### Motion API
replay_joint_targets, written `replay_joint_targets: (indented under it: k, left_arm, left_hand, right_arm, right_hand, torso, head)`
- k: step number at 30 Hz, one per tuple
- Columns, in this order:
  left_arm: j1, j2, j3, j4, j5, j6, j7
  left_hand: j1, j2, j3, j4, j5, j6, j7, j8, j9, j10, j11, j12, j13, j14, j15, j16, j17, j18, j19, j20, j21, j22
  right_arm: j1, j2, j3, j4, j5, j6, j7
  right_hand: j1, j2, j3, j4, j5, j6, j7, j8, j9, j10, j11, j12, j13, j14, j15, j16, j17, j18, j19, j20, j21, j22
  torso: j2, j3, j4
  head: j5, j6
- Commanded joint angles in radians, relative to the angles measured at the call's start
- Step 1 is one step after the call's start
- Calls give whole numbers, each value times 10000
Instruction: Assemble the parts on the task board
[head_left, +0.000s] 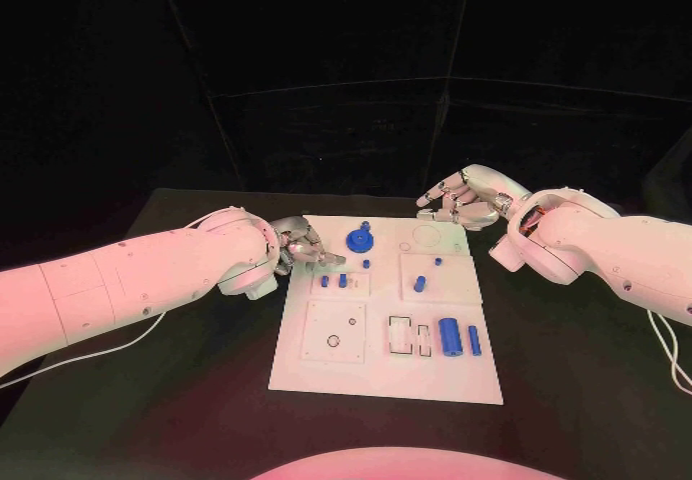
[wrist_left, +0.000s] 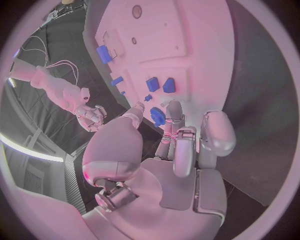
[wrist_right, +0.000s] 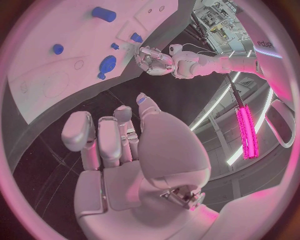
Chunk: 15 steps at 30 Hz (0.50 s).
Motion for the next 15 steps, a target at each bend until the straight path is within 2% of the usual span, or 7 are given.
replay_joint_targets:
  k: [1, 2, 5, 8, 11, 13, 15]
  left_arm:
    - [10, -35, 7, 33, 938, -1156, 1351]
    - [10, -38, 6, 35, 1015, -1313, 1628]
    - [10, 24, 5, -12, 1227, -1688, 2705]
    - [11, 189, -1, -129, 1257, -1885, 3616]
    - [12, 439, -123, -292, 532, -2070, 4303]
    - [11, 585, -192, -398, -147, -2185, 4442]
    - [11, 735, -303, -512, -842, -2265, 4484]
  left_hand:
    - [318, 99, -154, -49, 23, -161, 52, -76, -96, -201, 45, -37, -52, 782, 121, -425, 2080, 318, -392, 58, -583, -696]
    - [538, 180, -179, -111, 29, -262, 102, -108, -145, -372, 96, -96, -102, 575, 162, -809, 1710, 440, -731, 100, -1105, -1305]
    - [1831, 596, 157, -694, 10, -781, 402, -264, -331, -1534, 392, -803, -548, -905, 434, -3168, -397, 994, -2615, 305, -3936, -4367]
    - [2800, 746, 545, -1240, 37, -988, 519, -356, -488, -2257, 533, -1464, -1036, -2113, 565, -4912, -1873, 1021, -3027, 467, -4643, -4833]
    - [3728, 774, 1143, -1859, 60, -807, 515, -619, -806, -2426, 555, -2028, -1563, -2363, 580, -5350, -2294, 1065, -3059, 512, -4964, -5057]
    - [3836, 510, 1632, -2110, 29, -386, 577, -1239, -1377, -2169, 637, -2618, -2213, -2349, 596, -5439, -2486, 1071, -2963, 512, -5120, -5185]
    - [3771, 195, 2047, -2283, 27, 32, 471, -1802, -1897, -1860, 555, -3070, -2783, -2250, 578, -5406, -2610, 1080, -2821, 493, -5216, -5277]
  right_arm:
    - [19, 5, 4, 6, 33, 70, 55]
    - [19, 3, 4, 5, 33, 70, 55]
    - [19, 4, 4, 4, 33, 72, 58]
    - [19, 15, 4, -1, 33, 72, 62]
    - [19, 33, 4, -7, 33, 77, 65]
    - [19, 41, 4, -4, 33, 78, 68]
    - [19, 46, 4, -1, 33, 78, 69]
  right_hand:
    - [1, 73, -9, 42, -44, -74, 8, 60, 9, -41, 1, -32, -9, 166, -13, -69, -8, 77, -39, 22, -66, -9]
    - [1, 73, -9, 42, -44, -74, 8, 60, 9, -41, 1, -32, -9, 166, -13, -69, -8, 77, -39, 22, -66, -9]
    - [1, 73, -9, 42, -44, -74, 8, 60, 9, -41, 1, -32, -9, 166, -13, -69, -8, 77, -39, 22, -66, -9]
    - [1, 73, -9, 42, -44, -74, 8, 60, 9, -41, 1, -32, -9, 166, -13, -69, -8, 77, -39, 22, -66, -9]
    - [1, 73, -9, 42, -44, -74, 8, 60, 9, -41, 1, -32, -9, 166, -13, -69, -8, 77, -39, 22, -66, -9]
    - [1, 73, -9, 42, -44, -74, 8, 60, 9, -41, 1, -32, -9, 166, -13, -69, -8, 77, -39, 22, -66, -9]
    - [2, 72, -15, 45, -41, -76, 8, 63, 9, -39, 2, -26, -4, 169, -13, -63, 2, 76, -35, 22, -66, -6]
  torso:
    - [-6, 10, 1]
    - [-4, 8, -2]
    - [3, 6, -4]
    - [1, 6, -17]
    - [11, -1, -31]
    - [20, -1, -47]
    - [24, 2, -43]
  head:
    - [-3, 18]
    - [-4, 22]
    - [-21, 55]
    - [-49, 70]
    - [-67, 101]
    - [-76, 126]
    - [-97, 143]
